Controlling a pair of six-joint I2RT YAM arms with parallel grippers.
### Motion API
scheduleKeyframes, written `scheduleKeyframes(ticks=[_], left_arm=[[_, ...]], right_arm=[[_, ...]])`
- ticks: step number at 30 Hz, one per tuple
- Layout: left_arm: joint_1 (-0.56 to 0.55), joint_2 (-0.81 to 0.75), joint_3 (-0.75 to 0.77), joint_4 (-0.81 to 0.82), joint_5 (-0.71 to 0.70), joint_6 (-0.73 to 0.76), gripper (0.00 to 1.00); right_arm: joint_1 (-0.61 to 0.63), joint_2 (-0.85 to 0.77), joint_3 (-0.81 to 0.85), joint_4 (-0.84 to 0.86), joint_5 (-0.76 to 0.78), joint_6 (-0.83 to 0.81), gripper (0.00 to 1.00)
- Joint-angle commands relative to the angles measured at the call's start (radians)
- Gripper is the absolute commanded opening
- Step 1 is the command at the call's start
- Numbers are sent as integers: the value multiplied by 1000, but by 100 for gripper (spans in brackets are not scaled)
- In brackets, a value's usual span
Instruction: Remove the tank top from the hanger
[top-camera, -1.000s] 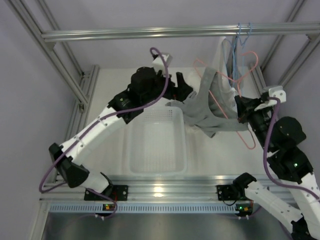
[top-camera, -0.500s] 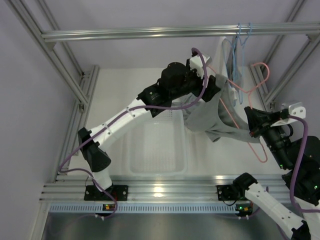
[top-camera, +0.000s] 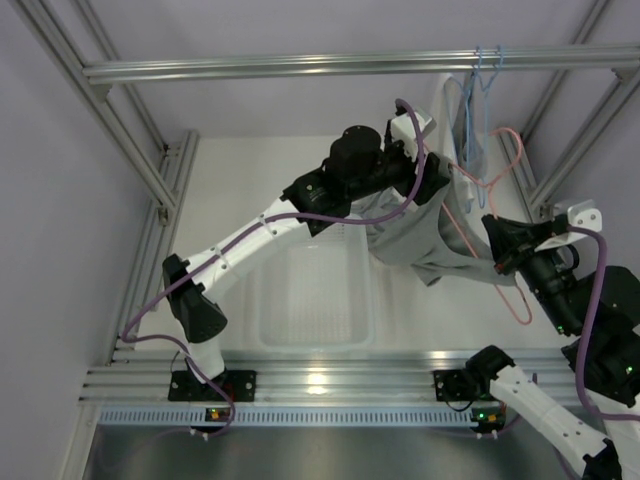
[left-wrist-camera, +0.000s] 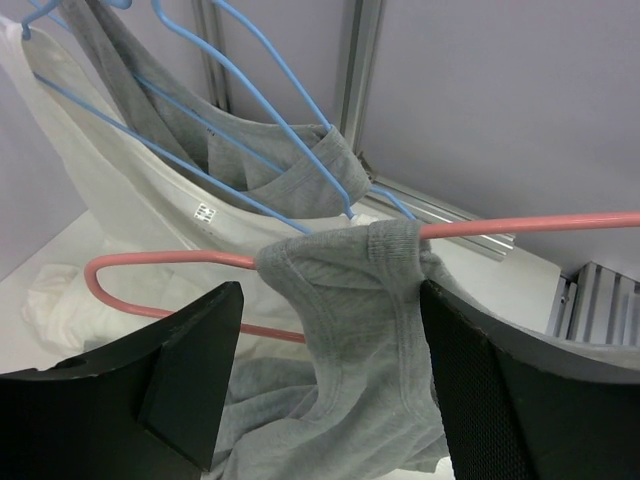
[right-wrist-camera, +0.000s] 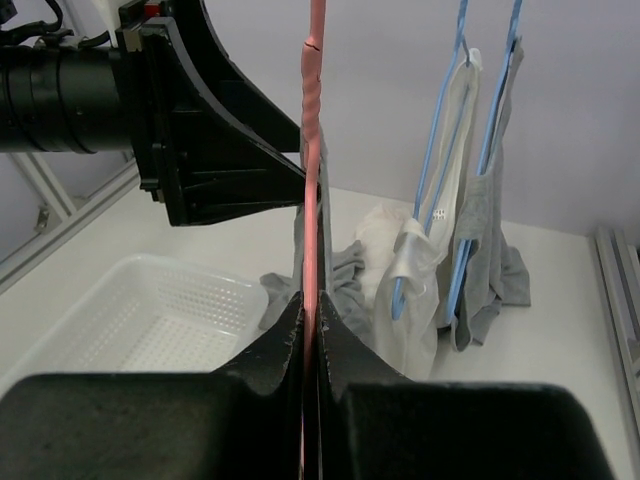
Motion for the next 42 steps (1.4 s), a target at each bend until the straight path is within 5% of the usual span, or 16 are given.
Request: scheduleKeyframes(ticks=[1, 7, 12, 17, 22, 24, 25, 26, 36, 42], left_arm=[[-2, -9, 30, 69, 27, -2, 76], [-1, -49, -13, 71, 59, -16, 84], [-1, -39, -9, 74, -5, 1, 60], [-2, -29, -6, 77, -20, 4, 58], [-1, 6, 25, 79, -10, -8, 39], [-2, 11, 33, 77, -31, -9, 23], [-1, 12, 33, 78, -51, -14, 2], [-1, 11, 37, 80, -107, -20, 0], [1, 15, 99, 80, -485, -40, 0], [21, 21, 113, 79, -552, -68, 0]], right_arm=[[14, 21, 48, 12, 10, 8, 0], [14, 25, 31, 12, 56, 3, 0], [13, 31, 41, 12, 33, 6, 0], [13, 28, 51, 13, -19, 17, 0], [13, 41, 55, 15, -51, 34, 0], [13, 36, 57, 13, -51, 36, 0], [13, 34, 57, 13, -42, 34, 0], [14, 28, 55, 12, -36, 33, 0], [13, -51, -20, 12, -21, 16, 0], [13, -84, -34, 7, -71, 5, 0]])
